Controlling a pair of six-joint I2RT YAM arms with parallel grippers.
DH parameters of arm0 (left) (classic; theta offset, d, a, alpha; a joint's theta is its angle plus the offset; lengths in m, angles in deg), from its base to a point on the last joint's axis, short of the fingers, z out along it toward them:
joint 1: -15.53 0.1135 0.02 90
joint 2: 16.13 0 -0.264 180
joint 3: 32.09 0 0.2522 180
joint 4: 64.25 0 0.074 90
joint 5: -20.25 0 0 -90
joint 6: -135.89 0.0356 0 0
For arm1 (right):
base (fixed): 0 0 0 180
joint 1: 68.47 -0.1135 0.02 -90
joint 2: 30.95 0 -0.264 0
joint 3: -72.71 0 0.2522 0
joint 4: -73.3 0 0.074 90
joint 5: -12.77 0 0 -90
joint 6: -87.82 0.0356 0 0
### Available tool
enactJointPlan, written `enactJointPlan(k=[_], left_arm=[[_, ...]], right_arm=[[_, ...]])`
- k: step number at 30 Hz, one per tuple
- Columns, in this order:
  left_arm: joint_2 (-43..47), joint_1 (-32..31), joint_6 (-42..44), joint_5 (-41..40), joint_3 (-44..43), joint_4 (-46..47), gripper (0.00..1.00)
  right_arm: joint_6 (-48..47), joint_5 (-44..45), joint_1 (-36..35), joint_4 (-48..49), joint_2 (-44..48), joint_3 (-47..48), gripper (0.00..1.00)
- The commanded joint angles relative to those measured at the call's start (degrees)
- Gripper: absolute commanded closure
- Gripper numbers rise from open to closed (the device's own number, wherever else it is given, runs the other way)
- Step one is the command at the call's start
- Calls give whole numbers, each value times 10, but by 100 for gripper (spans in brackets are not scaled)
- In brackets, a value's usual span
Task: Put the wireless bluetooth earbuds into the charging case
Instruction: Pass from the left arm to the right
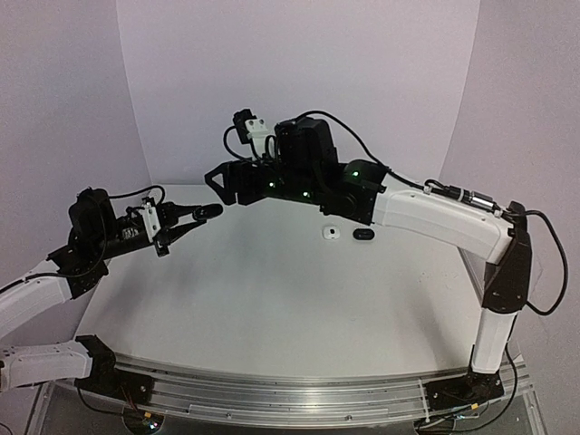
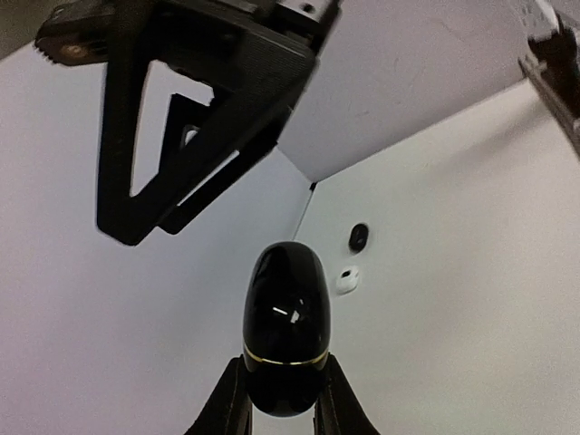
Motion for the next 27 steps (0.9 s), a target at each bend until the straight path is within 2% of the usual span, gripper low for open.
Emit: enactJointPlan(k=[1,4,8,12,15,22,27], left_arm=[[-25,7,-314,96,-56,-22,100],[-52,25,-466,159,-62,17,100],[-105,59,-706,243,-61,173,100],[-155,72,-881,273,-54,347,100],[-164,72,-919,276,-54,414,100],[-170,70,-900,303,-67,435,100],[-173,65,-896,306,-68,435,100]], right_arm=[[11,-99,48,11,77,-25,21],[-13,-150,55,11,99,-50,14],[-54,-236,57,14,105,-62,3],[-75,-301,58,26,102,-69,2],[-76,-305,60,40,105,-86,3],[-47,-327,73,96,92,-105,10],[-27,-375,76,115,55,-69,24]])
